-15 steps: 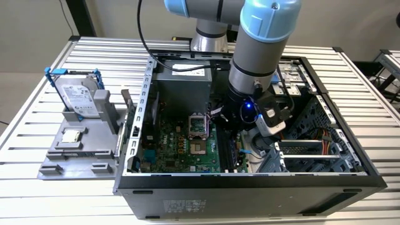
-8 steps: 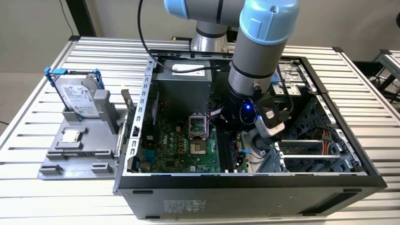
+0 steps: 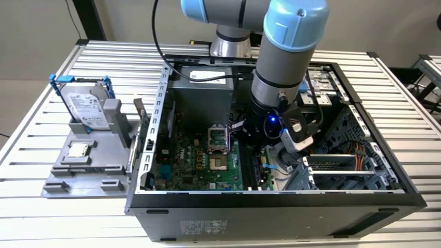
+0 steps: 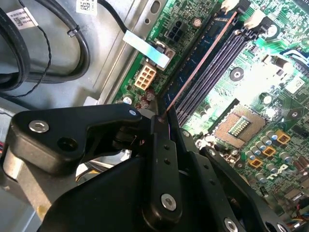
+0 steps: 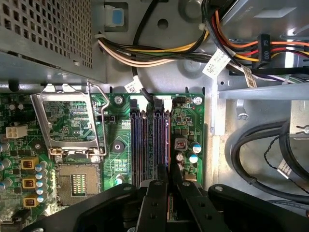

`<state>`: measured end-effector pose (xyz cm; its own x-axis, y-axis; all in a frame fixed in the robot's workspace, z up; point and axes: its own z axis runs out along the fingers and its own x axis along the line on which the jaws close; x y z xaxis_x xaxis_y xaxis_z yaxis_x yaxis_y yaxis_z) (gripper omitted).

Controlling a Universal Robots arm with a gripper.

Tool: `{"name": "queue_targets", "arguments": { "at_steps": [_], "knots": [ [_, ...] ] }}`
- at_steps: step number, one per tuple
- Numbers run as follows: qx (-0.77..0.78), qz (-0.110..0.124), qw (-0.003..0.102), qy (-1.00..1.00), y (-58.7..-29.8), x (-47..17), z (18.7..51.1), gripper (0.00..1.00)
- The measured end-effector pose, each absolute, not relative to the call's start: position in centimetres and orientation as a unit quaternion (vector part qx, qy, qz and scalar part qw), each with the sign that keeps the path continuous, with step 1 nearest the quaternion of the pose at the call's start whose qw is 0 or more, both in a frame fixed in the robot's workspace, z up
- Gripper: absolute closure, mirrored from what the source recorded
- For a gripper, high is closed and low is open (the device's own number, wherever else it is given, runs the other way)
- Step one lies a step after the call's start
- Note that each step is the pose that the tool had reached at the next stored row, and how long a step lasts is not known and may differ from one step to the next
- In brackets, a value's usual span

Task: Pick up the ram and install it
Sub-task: 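Insert the ram into the slot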

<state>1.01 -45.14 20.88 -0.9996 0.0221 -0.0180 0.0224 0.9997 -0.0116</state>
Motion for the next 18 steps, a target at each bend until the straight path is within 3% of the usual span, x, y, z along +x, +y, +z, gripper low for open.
{"name": "queue_targets", "arguments": {
  "at_steps": [1,17,18],
  "knots": [
    [0.011,-0.006,0.009,1.000,-45.1,1.0,20.9,0.00],
    [0.011,-0.006,0.006,1.000,-45.1,1.0,25.1,0.00],
    [0.011,-0.006,0.006,1.000,-45.1,1.0,25.1,1.00]
  ]
}}
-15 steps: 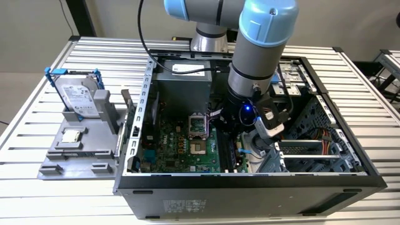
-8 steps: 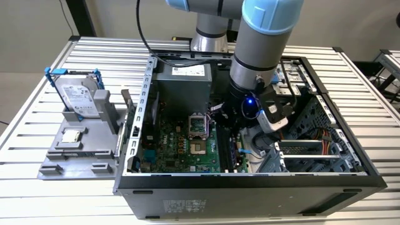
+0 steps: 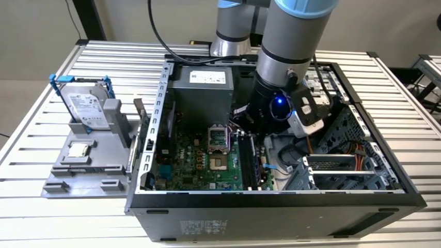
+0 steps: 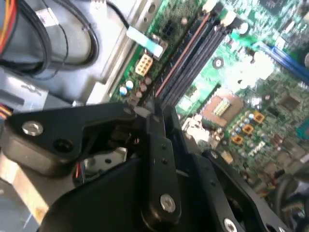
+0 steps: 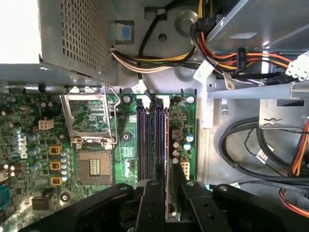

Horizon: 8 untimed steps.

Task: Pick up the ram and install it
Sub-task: 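Insert the ram into the slot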

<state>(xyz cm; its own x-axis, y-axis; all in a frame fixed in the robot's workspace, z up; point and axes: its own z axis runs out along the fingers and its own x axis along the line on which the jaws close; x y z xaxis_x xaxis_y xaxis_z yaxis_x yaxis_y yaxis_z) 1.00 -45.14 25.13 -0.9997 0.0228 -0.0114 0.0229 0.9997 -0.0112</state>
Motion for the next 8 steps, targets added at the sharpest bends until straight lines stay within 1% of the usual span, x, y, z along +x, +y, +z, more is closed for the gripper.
{"name": "queue_targets", "arguments": {
  "at_steps": [8],
  "knots": [
    [0.011,-0.006,0.006,1.000,-45.14,1.00,25.15,1.00]
  ]
}}
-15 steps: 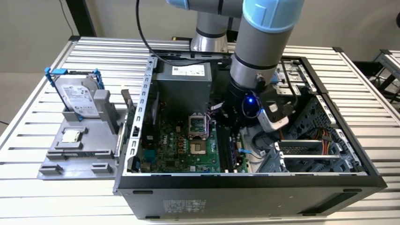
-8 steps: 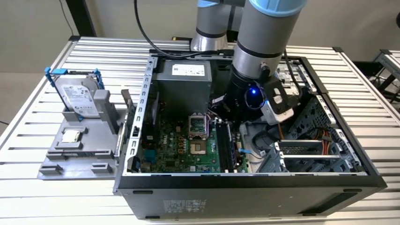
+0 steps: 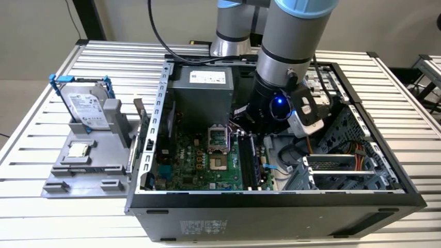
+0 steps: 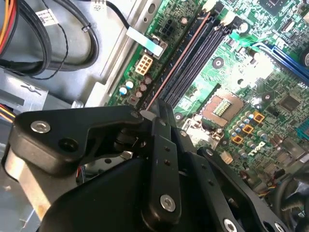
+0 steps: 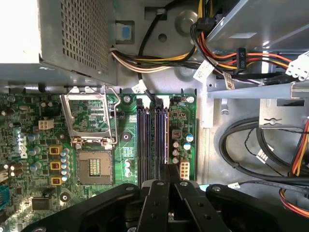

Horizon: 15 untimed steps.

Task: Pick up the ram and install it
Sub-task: 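Insert the ram into the slot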

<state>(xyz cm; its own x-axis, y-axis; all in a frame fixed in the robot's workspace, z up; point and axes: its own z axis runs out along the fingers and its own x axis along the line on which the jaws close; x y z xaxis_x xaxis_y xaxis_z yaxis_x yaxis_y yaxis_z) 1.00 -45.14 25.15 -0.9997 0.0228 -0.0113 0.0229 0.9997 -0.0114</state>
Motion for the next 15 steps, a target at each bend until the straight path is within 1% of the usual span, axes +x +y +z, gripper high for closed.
{"name": "queue_targets", "arguments": {
  "at_steps": [15],
  "knots": [
    [0.011,-0.006,0.006,1.000,-45.14,1.00,25.17,1.00]
  ]
}}
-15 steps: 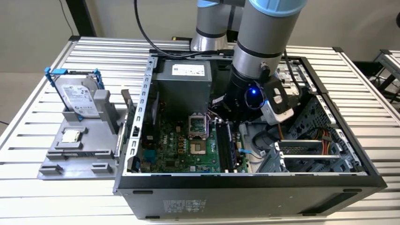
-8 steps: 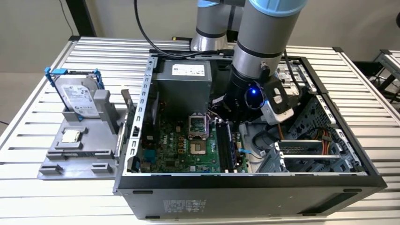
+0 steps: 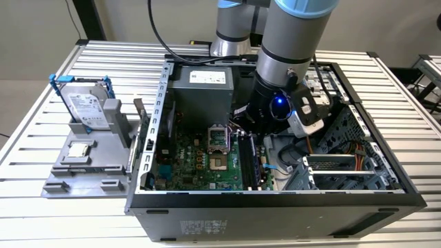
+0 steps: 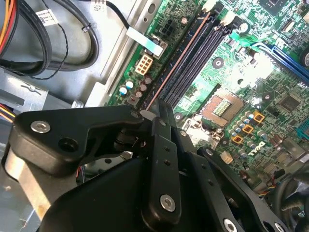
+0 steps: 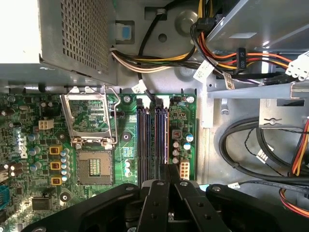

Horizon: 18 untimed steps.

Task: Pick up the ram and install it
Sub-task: 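Insert the ram into the slot, then press down the ram until it locks into place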

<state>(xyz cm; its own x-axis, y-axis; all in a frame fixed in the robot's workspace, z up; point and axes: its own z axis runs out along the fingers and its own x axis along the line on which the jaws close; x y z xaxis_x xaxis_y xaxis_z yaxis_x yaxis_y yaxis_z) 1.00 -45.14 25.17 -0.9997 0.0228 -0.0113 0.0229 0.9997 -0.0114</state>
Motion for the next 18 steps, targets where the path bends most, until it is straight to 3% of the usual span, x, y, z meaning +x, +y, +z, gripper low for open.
{"name": "queue_targets", "arguments": {
  "at_steps": [18],
  "knots": [
    [-0.134,-0.005,0.006,0.991,-45.14,1.00,25.17,1.00]
  ]
}}
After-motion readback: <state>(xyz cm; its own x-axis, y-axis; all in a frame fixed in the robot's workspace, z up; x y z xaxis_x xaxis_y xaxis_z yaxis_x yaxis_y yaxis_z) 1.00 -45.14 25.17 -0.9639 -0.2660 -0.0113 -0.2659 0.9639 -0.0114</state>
